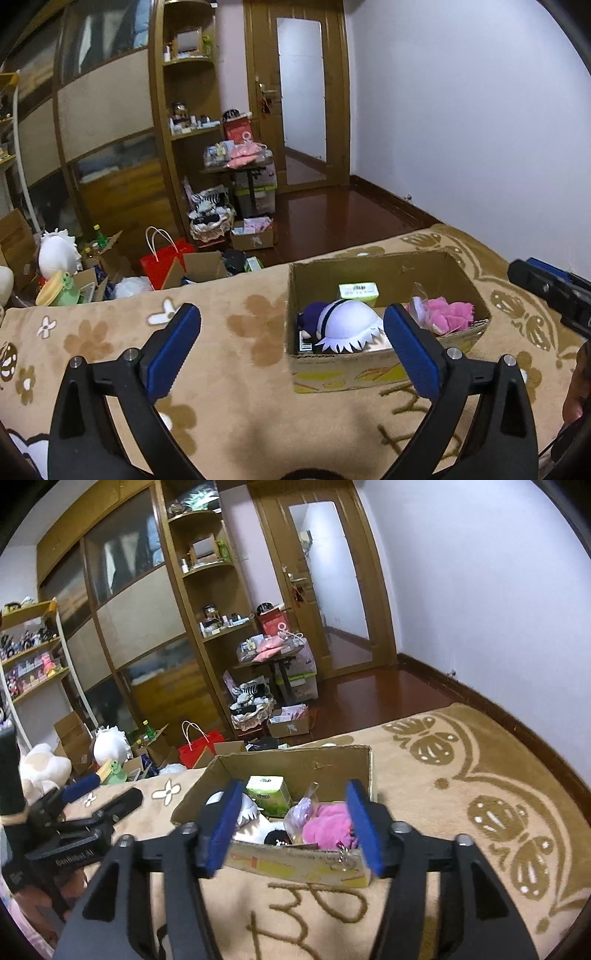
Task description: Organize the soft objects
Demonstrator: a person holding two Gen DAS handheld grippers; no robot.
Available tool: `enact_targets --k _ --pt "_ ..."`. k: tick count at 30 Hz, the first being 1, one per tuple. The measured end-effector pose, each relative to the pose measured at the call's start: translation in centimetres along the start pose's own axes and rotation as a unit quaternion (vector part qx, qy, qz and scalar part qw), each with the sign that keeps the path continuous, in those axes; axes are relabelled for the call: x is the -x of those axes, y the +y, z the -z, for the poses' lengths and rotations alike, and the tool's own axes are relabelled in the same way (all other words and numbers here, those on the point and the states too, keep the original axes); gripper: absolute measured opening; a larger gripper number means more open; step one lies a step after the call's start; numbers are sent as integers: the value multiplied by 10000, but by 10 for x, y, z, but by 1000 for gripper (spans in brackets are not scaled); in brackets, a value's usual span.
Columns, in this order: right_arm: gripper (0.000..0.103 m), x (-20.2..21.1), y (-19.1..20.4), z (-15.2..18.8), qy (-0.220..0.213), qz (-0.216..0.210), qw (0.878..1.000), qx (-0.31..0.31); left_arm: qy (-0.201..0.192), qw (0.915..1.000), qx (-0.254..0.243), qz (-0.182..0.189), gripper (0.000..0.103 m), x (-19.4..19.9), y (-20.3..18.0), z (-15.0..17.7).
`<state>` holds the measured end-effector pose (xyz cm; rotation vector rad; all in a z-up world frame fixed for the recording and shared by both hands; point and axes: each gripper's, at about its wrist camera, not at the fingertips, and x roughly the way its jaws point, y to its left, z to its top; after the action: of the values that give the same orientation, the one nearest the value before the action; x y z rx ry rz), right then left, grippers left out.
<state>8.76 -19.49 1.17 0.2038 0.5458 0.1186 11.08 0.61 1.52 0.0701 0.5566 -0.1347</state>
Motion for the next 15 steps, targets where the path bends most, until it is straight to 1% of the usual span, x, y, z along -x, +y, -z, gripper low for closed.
enact_targets --k 2,3,4,5,7,11,15 --pt "80 13 4 0 -74 55 9999 99 -68 10000 57 -41 102 12 5 -1" --pt "84 17 4 0 -100 63 9999 105 -109 9998 112 -85 103 20 7 0" --pt "91 24 5 -1 -150 60 9998 93 -150 9997 145 -137 103 26 9 2" --pt "97 29 5 -1 -186 53 9998 80 -176 9996 160 -171 103 32 10 3" --pt "102 40 7 -1 -267 89 9996 85 -192 9995 164 -191 103 43 12 5" --pt "103 61 12 3 -377 157 9991 138 -282 9993 159 -187 103 65 16 9" --pt "103 76 14 7 -397 219 9988 172 -377 9991 59 -176 103 83 16 17"
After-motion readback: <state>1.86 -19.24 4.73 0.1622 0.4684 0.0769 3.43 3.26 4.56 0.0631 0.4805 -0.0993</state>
